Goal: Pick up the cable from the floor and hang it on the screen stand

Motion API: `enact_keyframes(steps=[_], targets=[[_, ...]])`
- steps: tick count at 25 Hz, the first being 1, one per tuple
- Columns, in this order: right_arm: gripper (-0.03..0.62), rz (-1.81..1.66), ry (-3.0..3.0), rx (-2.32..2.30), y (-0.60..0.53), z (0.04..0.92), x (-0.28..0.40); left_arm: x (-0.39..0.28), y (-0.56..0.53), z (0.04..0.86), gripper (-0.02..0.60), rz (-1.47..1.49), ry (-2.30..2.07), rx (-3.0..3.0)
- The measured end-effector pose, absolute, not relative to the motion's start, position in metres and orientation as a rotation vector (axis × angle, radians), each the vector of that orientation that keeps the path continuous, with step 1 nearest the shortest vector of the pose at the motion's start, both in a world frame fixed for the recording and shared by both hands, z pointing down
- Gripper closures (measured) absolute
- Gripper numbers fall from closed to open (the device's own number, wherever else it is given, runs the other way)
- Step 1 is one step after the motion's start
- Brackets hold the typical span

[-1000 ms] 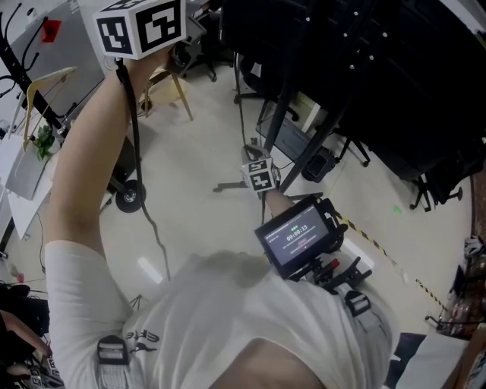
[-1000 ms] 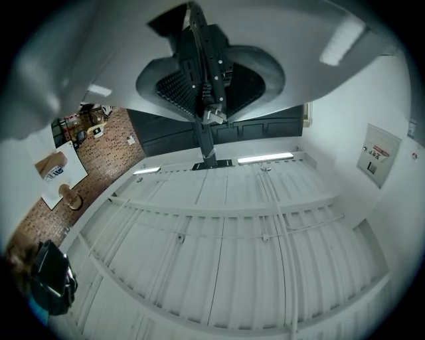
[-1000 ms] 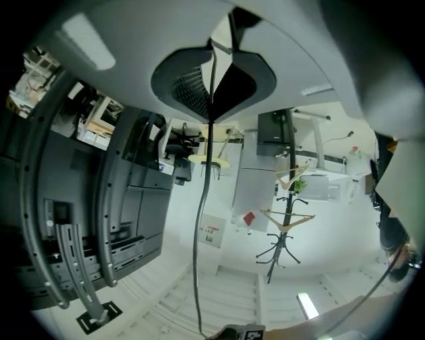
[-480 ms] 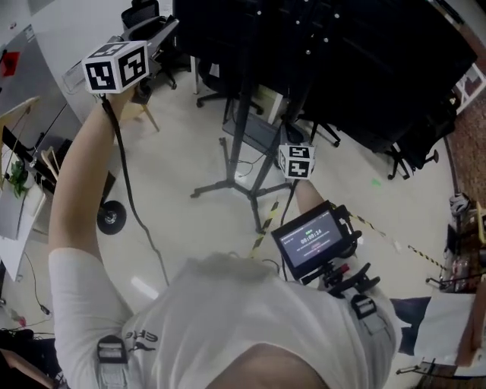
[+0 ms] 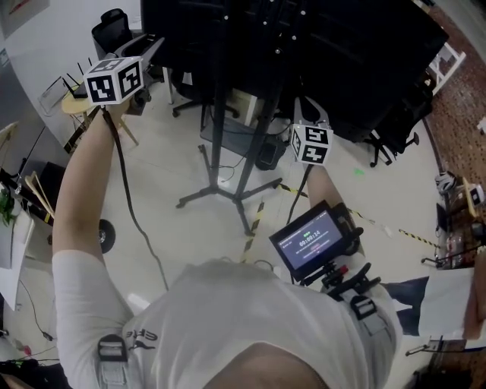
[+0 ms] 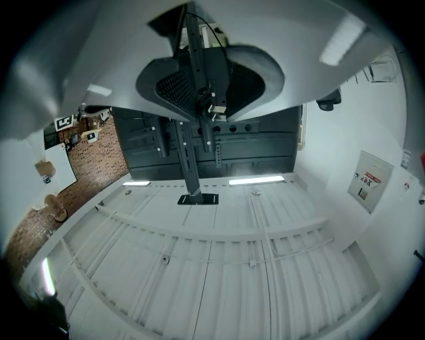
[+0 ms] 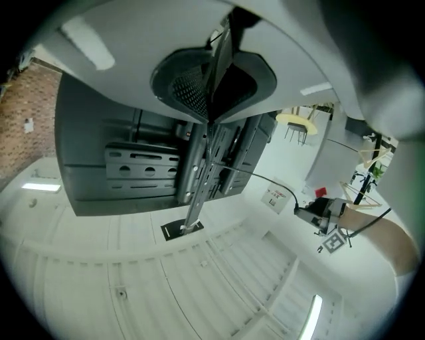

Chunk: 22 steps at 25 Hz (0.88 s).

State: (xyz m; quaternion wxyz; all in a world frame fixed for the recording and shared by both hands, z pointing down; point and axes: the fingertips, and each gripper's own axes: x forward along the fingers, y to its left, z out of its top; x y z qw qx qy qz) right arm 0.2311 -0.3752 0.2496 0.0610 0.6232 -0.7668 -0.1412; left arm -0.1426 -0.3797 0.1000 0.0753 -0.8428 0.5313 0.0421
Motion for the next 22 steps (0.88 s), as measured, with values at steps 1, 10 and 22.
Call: enact_keyframes(steps=[1, 10, 22], targets=[[0.559, -0.446, -2.318, 1.897, -0.376, 0.241, 0.234, -0.142, -0.382, 0.101, 0.44, 0.132, 1.59, -2.529], [0.559, -0.66, -2.345, 2.017, -0.37, 0.157, 0.26, -0.148, -0.392, 0.083, 0.44, 0.211, 1.593, -2.48], [0.559, -0.863, -2.39, 2.127, -0.389, 0.064, 0.292, -0.134, -0.439, 0.028, 0.44, 0.357, 1.542, -2.419]])
